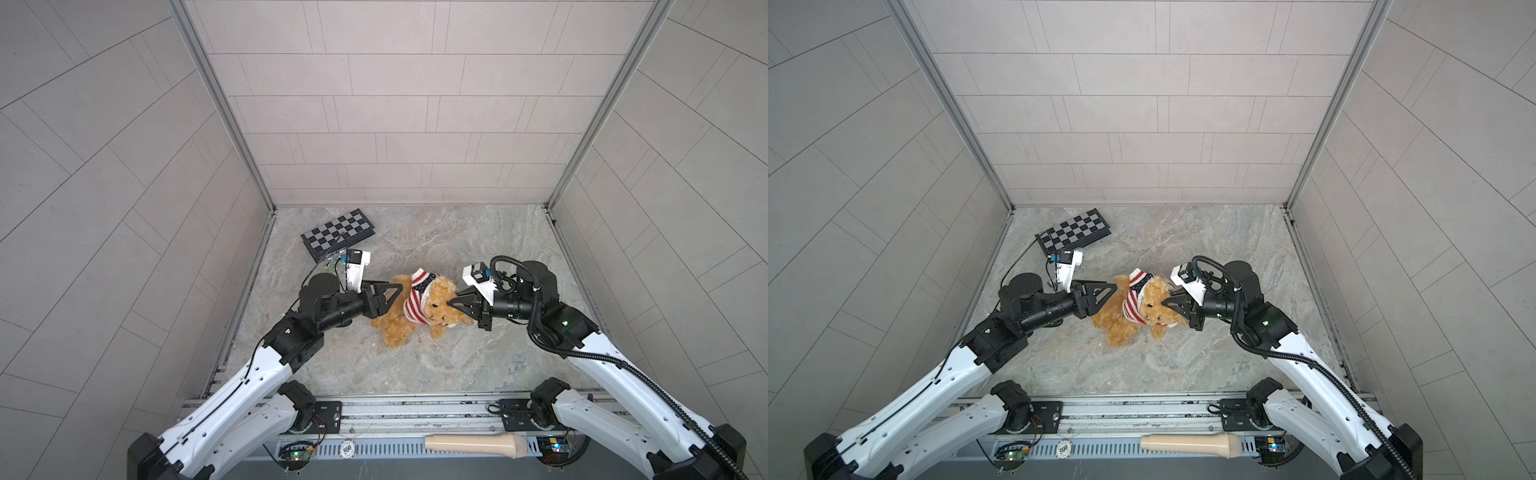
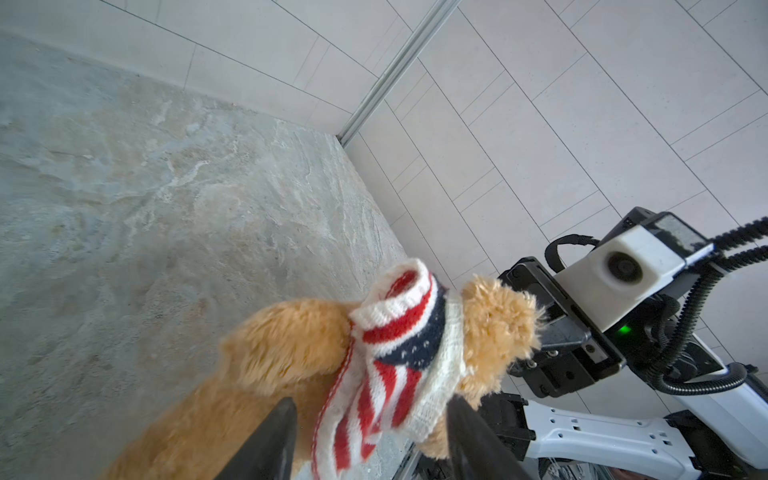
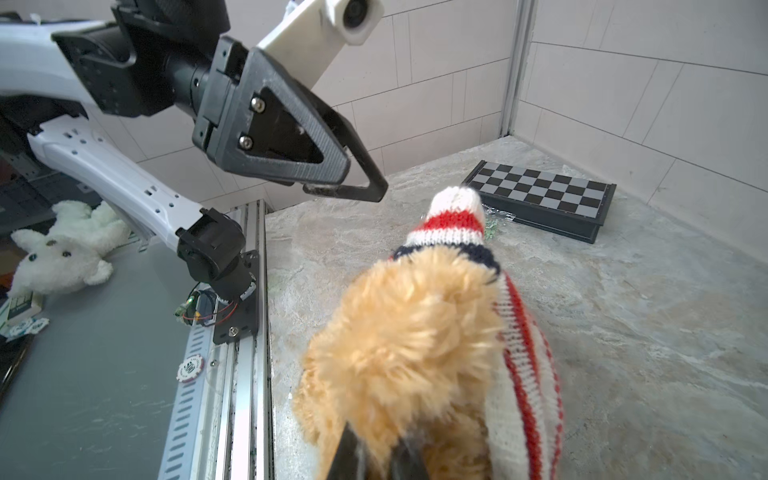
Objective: Dress the teddy bear
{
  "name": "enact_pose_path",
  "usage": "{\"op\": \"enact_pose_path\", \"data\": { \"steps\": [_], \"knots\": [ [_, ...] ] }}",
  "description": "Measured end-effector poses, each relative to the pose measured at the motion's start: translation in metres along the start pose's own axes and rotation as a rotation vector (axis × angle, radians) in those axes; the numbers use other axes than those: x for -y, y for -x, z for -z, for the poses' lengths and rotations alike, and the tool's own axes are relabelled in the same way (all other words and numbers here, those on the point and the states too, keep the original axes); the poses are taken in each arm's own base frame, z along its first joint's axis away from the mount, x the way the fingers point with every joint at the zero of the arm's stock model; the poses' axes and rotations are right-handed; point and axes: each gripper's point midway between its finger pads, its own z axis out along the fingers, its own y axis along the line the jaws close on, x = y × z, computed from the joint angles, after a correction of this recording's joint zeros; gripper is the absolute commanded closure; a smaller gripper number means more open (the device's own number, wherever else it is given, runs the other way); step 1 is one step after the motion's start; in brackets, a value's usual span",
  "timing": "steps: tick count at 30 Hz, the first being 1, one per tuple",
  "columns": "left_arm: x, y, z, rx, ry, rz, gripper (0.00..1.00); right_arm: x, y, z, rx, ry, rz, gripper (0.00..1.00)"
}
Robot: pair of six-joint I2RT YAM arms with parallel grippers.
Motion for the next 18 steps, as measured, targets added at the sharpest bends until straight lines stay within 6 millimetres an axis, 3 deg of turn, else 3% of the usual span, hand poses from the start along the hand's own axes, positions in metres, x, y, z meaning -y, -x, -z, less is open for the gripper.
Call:
{"op": "enact_pose_path", "data": {
  "steps": [7, 13, 18],
  "knots": [
    [0.016, -0.004, -0.028, -0.065, -0.041, -0.014, 0.38, -0.009, -0.013, -0.009, -0.064, 0.04, 0.064, 1.0],
    [0.009, -0.01, -0.041, -0.09, -0.024, 0.001, 0.49, -0.011, -0.018, -0.012, -0.089, 0.035, 0.101, 1.0],
    [0.009, -0.011, -0.042, -0.091, -0.02, 0.0, 0.67, -0.006, -0.017, -0.012, -0.087, 0.004, 0.115, 1.0]
  ]
}}
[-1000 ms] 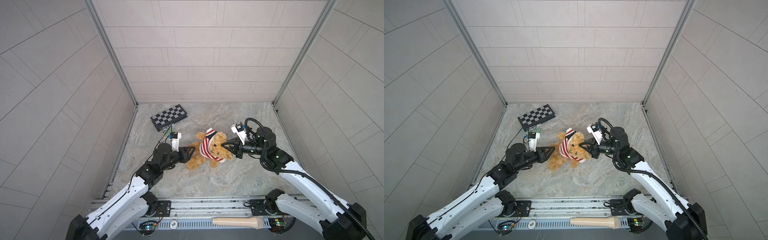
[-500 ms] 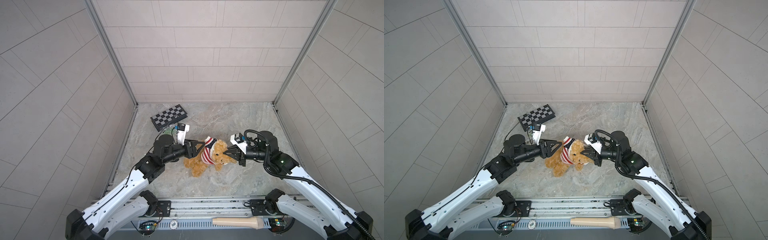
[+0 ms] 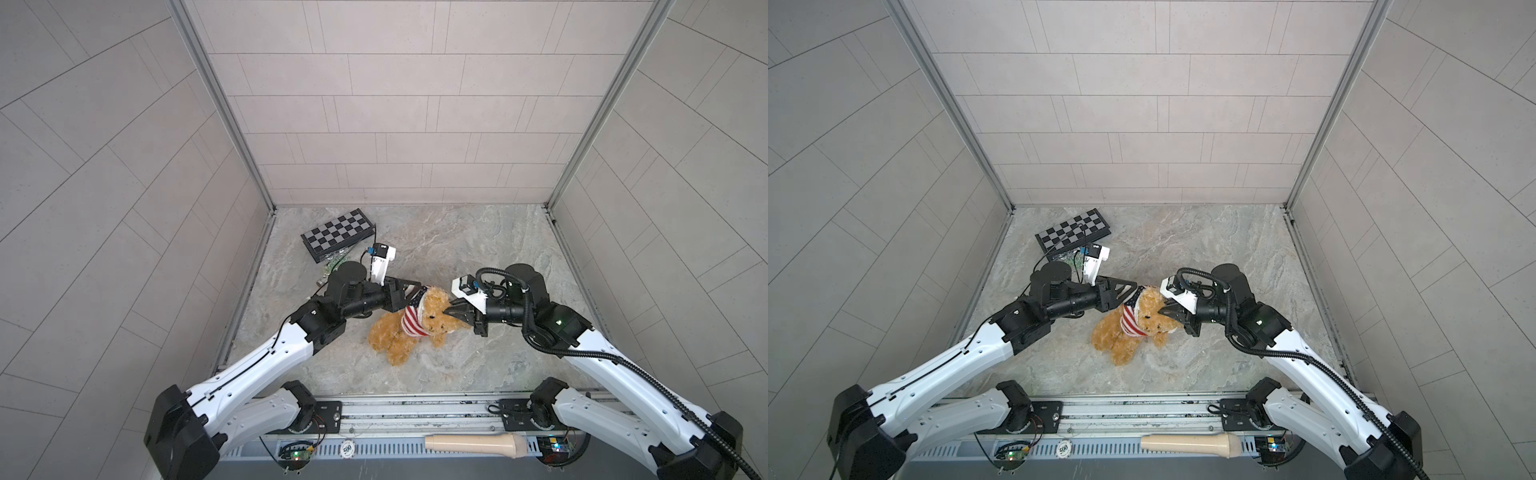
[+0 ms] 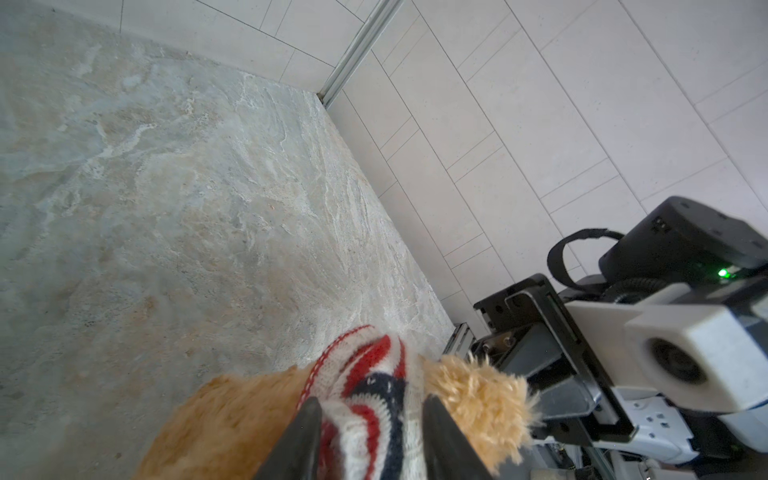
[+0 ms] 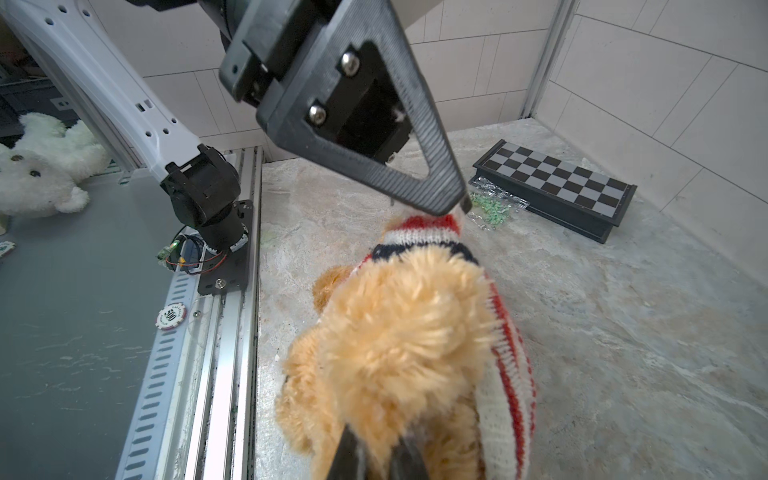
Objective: Dress the teddy bear
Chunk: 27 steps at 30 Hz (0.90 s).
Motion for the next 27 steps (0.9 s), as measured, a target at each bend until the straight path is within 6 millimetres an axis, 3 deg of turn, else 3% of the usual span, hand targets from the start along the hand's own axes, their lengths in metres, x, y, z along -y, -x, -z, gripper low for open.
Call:
{"op": "enact_pose_path", "data": {
  "steps": [10, 14, 21, 27],
  "knots": [
    [-0.004, -0.003, 0.001, 0.002, 0.028, -0.002, 1.0, 0.007, 0.006, 0.005, 0.014, -0.064, 0.03, 1.0],
    [-0.015, 0.003, 0.008, 0.031, 0.063, 0.014, 1.0, 0.004, 0.011, 0.009, 0.028, -0.078, 0.059, 1.0],
    [-0.07, 0.007, 0.035, 0.105, 0.185, 0.107, 1.0, -0.007, 0.019, 0.013, 0.052, -0.074, 0.122, 1.0],
    [-0.066, 0.007, 0.039, 0.106, 0.162, 0.109, 1.0, -0.01, 0.019, 0.014, 0.057, -0.077, 0.141, 1.0]
  ]
}}
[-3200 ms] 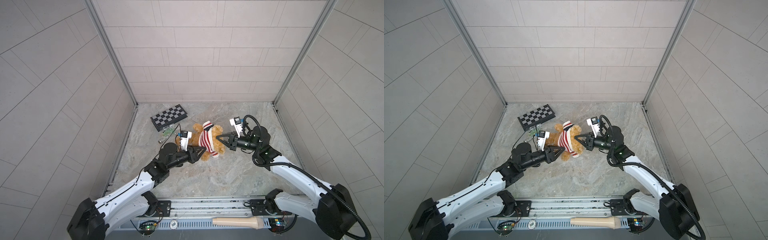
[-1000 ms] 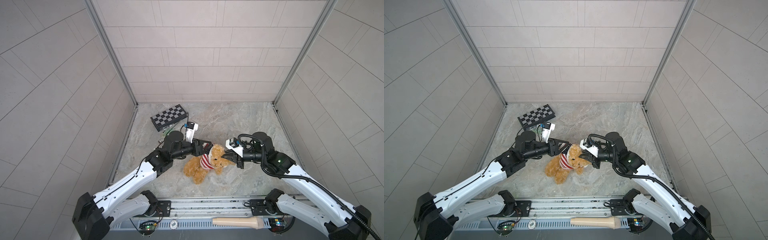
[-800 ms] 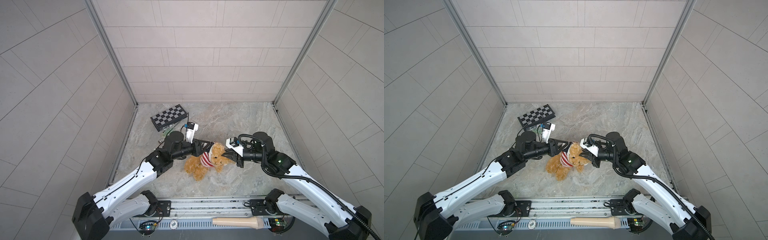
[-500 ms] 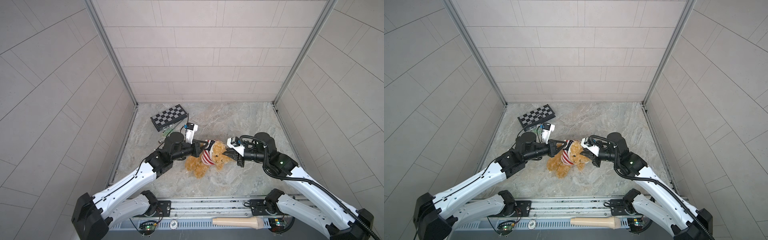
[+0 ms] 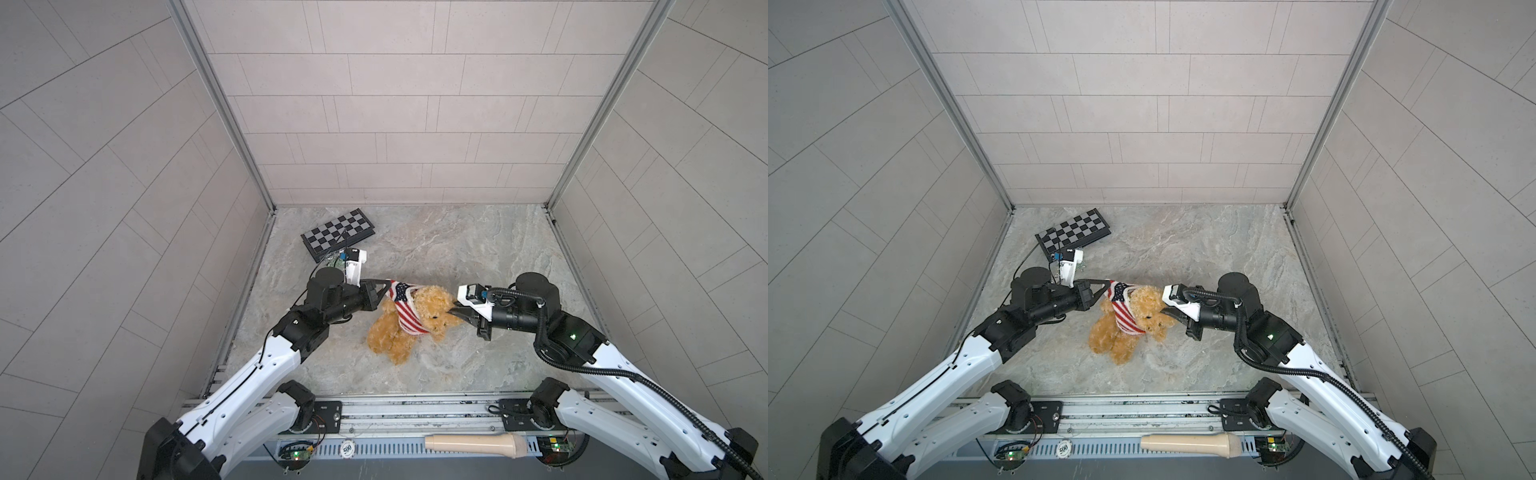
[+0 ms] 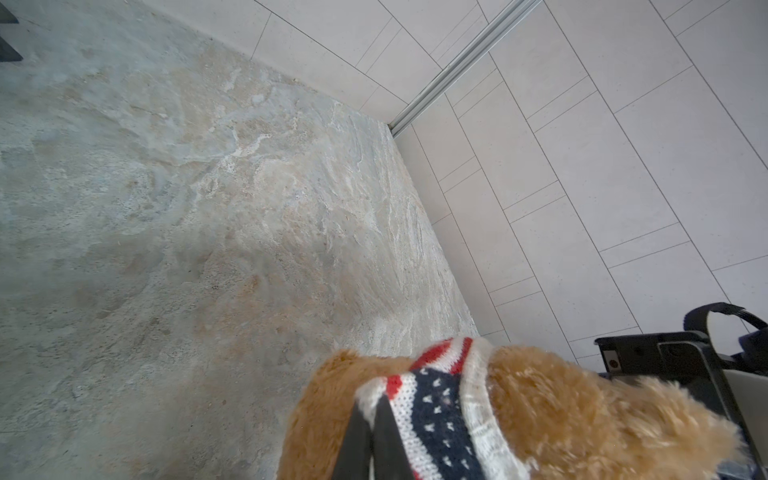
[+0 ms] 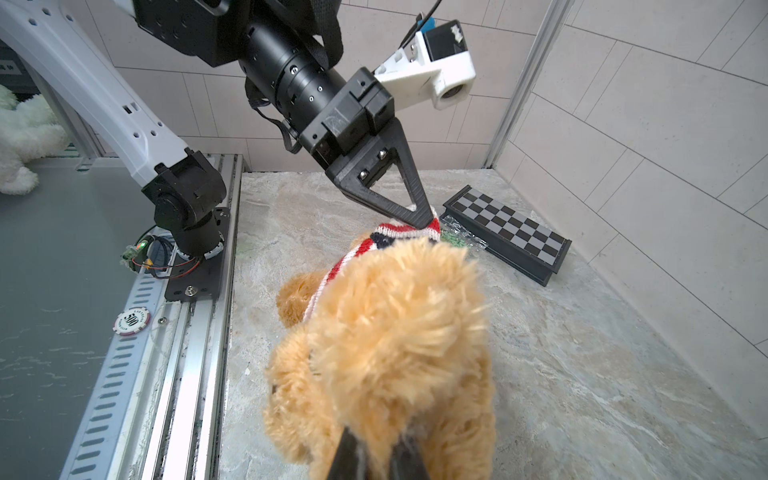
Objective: Dress the teddy bear
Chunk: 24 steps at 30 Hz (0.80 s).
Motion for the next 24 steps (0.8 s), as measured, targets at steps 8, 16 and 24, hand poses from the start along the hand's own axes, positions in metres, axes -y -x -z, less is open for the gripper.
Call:
{"op": "enact_pose_path", "data": {
  "steps": [8, 16, 24],
  "knots": [
    [0.039, -0.012, 0.002, -0.049, -0.11, -0.061, 0.84, -0.001, -0.008, -0.006, -0.012, 0.005, -0.003, 1.0],
    [0.055, -0.015, 0.029, -0.029, -0.133, -0.124, 0.57, 0.001, -0.013, -0.01, -0.005, -0.01, 0.003, 1.0],
    [0.022, -0.038, 0.046, -0.031, -0.065, -0.085, 0.71, 0.003, -0.011, -0.01, 0.005, -0.017, 0.01, 1.0]
  ]
}}
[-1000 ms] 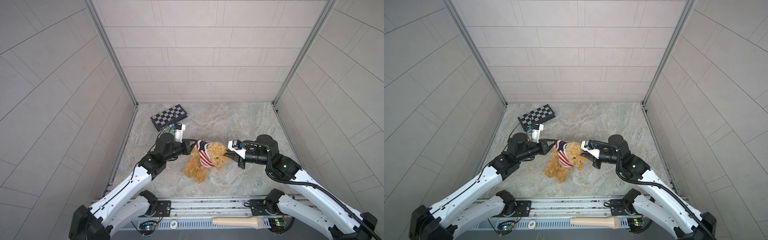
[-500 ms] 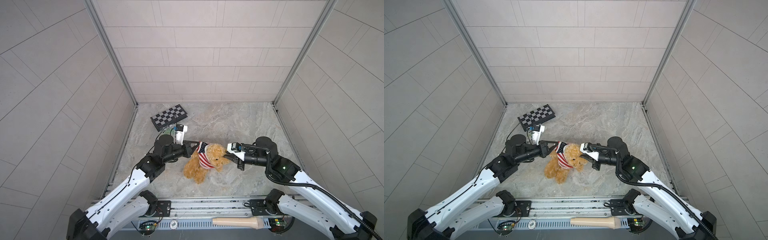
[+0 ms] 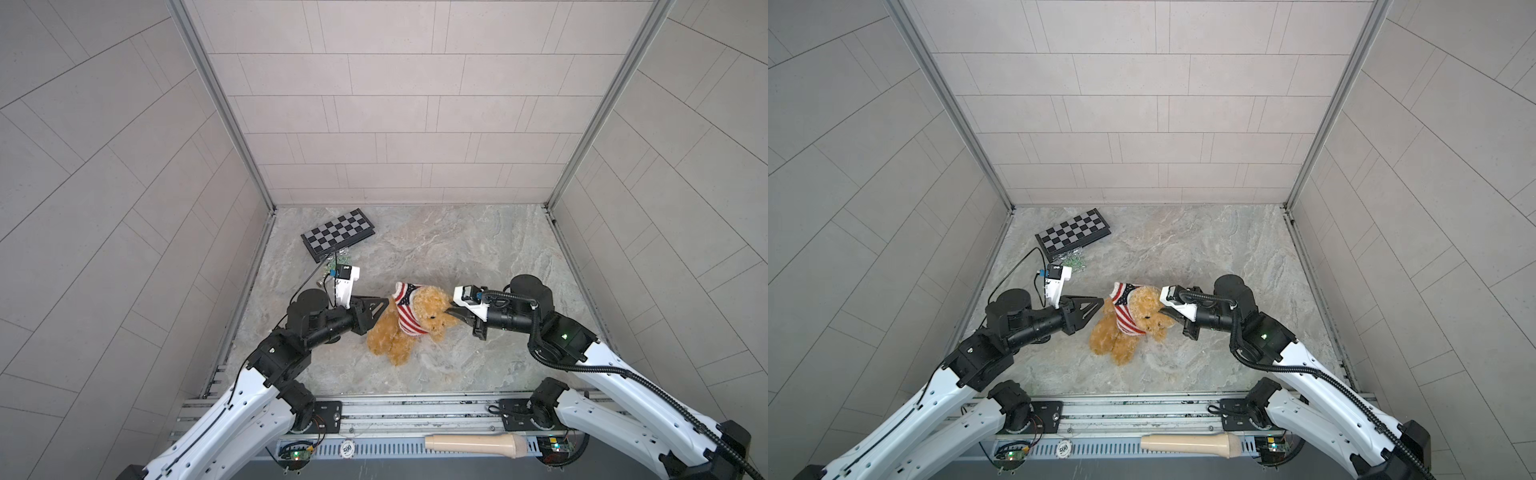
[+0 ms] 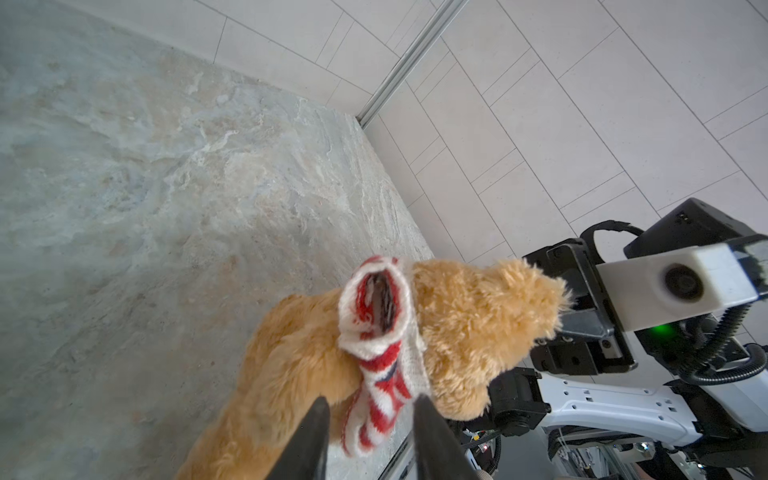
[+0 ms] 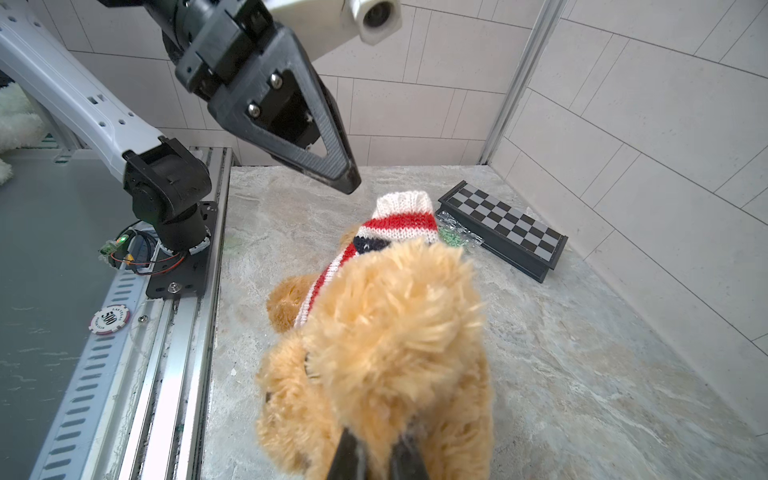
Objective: Dress the teddy bear
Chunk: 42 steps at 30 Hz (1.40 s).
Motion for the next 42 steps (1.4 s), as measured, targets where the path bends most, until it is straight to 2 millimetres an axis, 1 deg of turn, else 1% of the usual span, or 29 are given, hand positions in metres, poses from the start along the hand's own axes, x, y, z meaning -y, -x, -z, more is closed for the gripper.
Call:
{"op": "enact_pose_path", "data": {
  "steps": [3, 6, 11, 15, 23, 26, 28, 32, 34, 37, 42],
  "knots": [
    [-0.012, -0.014, -0.003, -0.027, 0.019, 0.031, 0.78, 0.001, 0.002, 0.0, 0.007, -0.002, 0.004, 1.0],
    [-0.022, -0.025, -0.01, -0.058, 0.038, 0.063, 0.8, 0.001, 0.004, 0.0, 0.015, -0.005, 0.009, 1.0],
    [-0.024, -0.033, -0.027, -0.103, 0.041, 0.077, 0.84, 0.002, 0.004, -0.002, 0.015, -0.004, 0.008, 1.0],
    [-0.023, -0.035, -0.038, -0.127, 0.043, 0.075, 0.85, 0.0, 0.004, -0.003, 0.015, 0.003, 0.009, 1.0],
    [-0.005, -0.009, -0.045, -0.075, 0.02, 0.041, 0.85, -0.003, -0.002, -0.005, 0.008, 0.018, 0.004, 1.0],
    [-0.002, -0.007, -0.047, -0.073, 0.022, 0.029, 0.81, -0.004, -0.002, -0.005, 0.008, 0.019, 0.004, 1.0],
    [0.0, -0.006, -0.048, -0.072, 0.023, 0.015, 0.8, -0.004, -0.002, -0.005, 0.009, 0.02, 0.004, 1.0],
    [0.013, -0.002, -0.052, -0.076, 0.005, -0.01, 0.8, -0.005, -0.001, -0.005, 0.011, 0.024, 0.005, 1.0],
    [0.02, -0.003, -0.057, -0.088, -0.007, -0.019, 0.81, -0.005, 0.0, -0.005, 0.014, 0.025, 0.006, 1.0],
    [0.029, -0.011, -0.067, -0.117, -0.02, -0.033, 0.81, -0.005, 0.0, -0.005, 0.014, 0.025, 0.006, 1.0],
    [0.032, -0.025, -0.078, -0.159, -0.008, -0.053, 0.8, -0.007, -0.003, -0.003, 0.01, 0.026, 0.004, 1.0]
  ]
}}
